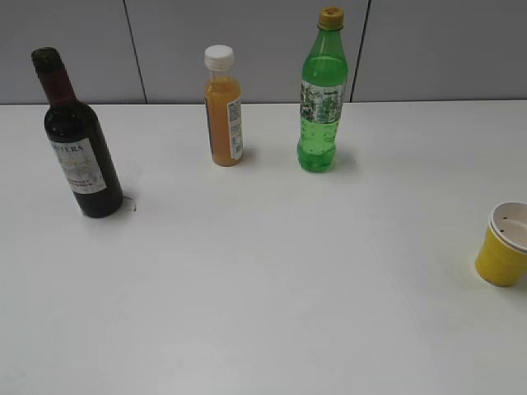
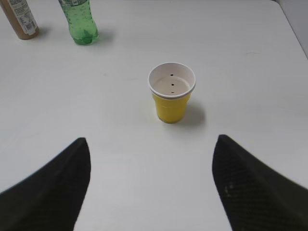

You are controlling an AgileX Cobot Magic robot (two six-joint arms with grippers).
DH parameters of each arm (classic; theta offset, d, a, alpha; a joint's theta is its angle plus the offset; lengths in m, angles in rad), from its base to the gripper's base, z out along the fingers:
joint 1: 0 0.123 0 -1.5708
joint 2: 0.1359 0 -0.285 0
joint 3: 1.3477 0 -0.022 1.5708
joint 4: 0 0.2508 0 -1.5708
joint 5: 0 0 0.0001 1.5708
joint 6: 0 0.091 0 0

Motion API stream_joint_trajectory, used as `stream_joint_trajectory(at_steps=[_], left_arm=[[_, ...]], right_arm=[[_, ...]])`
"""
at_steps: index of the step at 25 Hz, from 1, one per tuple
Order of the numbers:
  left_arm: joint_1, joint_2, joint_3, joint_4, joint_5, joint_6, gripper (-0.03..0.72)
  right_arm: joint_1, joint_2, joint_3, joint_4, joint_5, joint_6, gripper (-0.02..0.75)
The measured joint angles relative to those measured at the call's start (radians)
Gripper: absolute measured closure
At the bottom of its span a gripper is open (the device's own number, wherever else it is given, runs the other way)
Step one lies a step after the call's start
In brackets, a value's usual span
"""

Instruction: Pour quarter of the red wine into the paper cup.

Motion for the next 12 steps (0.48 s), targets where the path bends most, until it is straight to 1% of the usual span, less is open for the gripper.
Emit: stream_joint_trajectory(at_steps=[9, 12], left_arm=[[0.000, 0.000, 0.000, 0.000, 0.000, 0.000, 0.670], [0.000, 0.000, 0.000, 0.000, 0.000, 0.000, 0.670]], right_arm=[[0.000, 0.000, -0.004, 0.022, -0.006, 0.000, 0.141], [0.000, 0.000, -0.019, 0.017, -0.079, 0.000, 0.142]])
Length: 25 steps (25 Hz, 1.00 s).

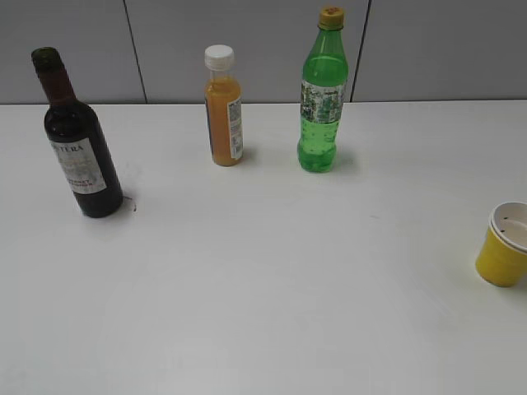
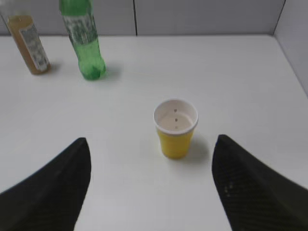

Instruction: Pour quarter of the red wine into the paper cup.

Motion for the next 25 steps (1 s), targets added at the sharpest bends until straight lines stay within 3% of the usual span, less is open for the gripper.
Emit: stream_joint_trajectory(at_steps=[13, 25], left_arm=[[0.000, 0.000, 0.000, 0.000, 0.000, 0.000, 0.670], [0.000, 0.000, 0.000, 0.000, 0.000, 0.000, 0.673]], right_arm=[[0.000, 0.201, -0.006, -0.066, -0.420, 0.000, 0.142], [0.000, 0.502, 0.111, -0.060, -0.774, 0.000, 0.143]])
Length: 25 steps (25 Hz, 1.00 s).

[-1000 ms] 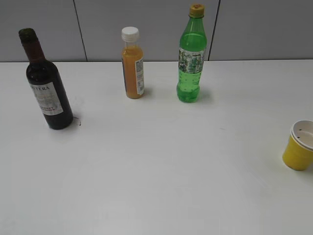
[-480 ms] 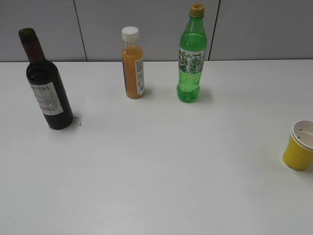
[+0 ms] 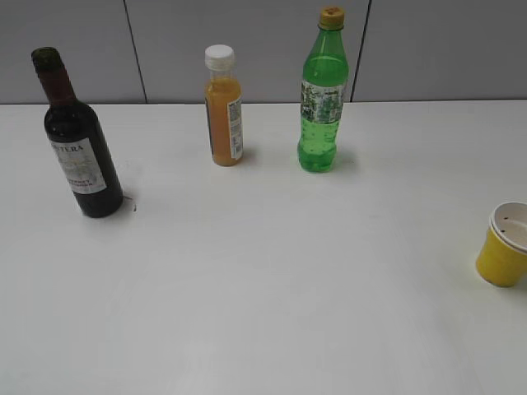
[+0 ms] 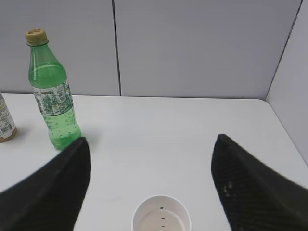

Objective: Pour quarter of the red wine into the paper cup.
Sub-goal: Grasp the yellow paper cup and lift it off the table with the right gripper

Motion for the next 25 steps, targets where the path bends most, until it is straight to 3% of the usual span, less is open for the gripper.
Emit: stream_joint_trajectory(at_steps=[11, 25], left_arm=[[0.000, 0.000, 0.000, 0.000, 0.000, 0.000, 0.671], [0.000, 0.000, 0.000, 0.000, 0.000, 0.000, 0.672]], right_arm=[[0.000, 0.116, 0.322, 0.000, -0.559, 0.000, 0.143], [0.000, 0.462, 0.355, 0.054, -0.614, 0.000, 0.077]])
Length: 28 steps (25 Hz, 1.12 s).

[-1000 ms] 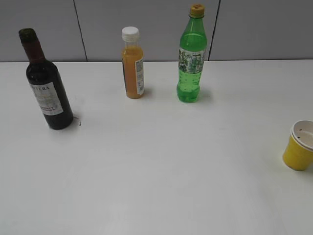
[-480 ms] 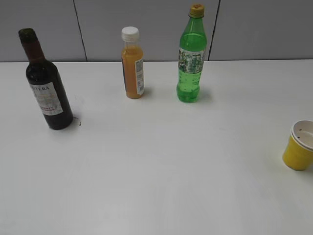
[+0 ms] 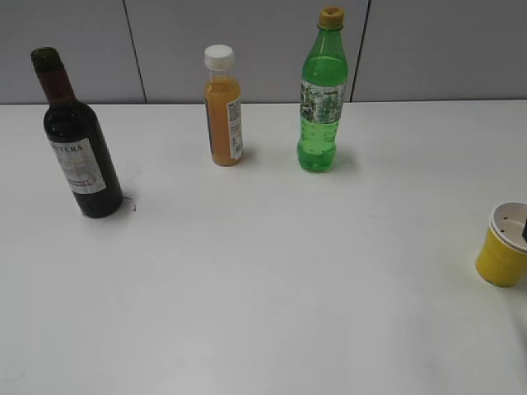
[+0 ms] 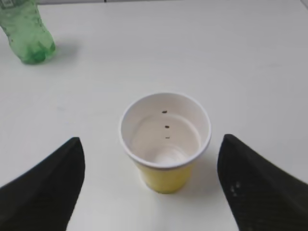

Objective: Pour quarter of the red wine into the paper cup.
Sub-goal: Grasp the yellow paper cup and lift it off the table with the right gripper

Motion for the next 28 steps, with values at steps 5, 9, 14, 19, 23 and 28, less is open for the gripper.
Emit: stream_joint_trajectory(at_steps=[5, 9, 14, 19, 23, 28], left_arm=[[0.000, 0.000, 0.000, 0.000, 0.000, 0.000, 0.672], [0.000, 0.000, 0.000, 0.000, 0.000, 0.000, 0.672], [0.000, 0.000, 0.000, 0.000, 0.000, 0.000, 0.672], [0.000, 0.000, 0.000, 0.000, 0.000, 0.000, 0.672], [0.000, 0.000, 0.000, 0.000, 0.000, 0.000, 0.672], [0.000, 0.000, 0.000, 0.000, 0.000, 0.000, 0.672]], right_arm=[[0.000, 0.112, 0.010, 0.006, -0.044, 0.000, 0.077], [0.000, 0.210, 0.014, 0.006, -0.100, 0.006, 0.077], [0.000, 0.297, 0.044, 0.007, -0.227, 0.006, 0.077], [0.000, 0.346, 0.047, 0.007, -0.275, 0.006, 0.078], [0.000, 0.394, 0.047, 0.007, -0.287, 0.006, 0.079], [0.000, 0.494, 0.046, 0.007, -0.379, 0.040, 0.073]])
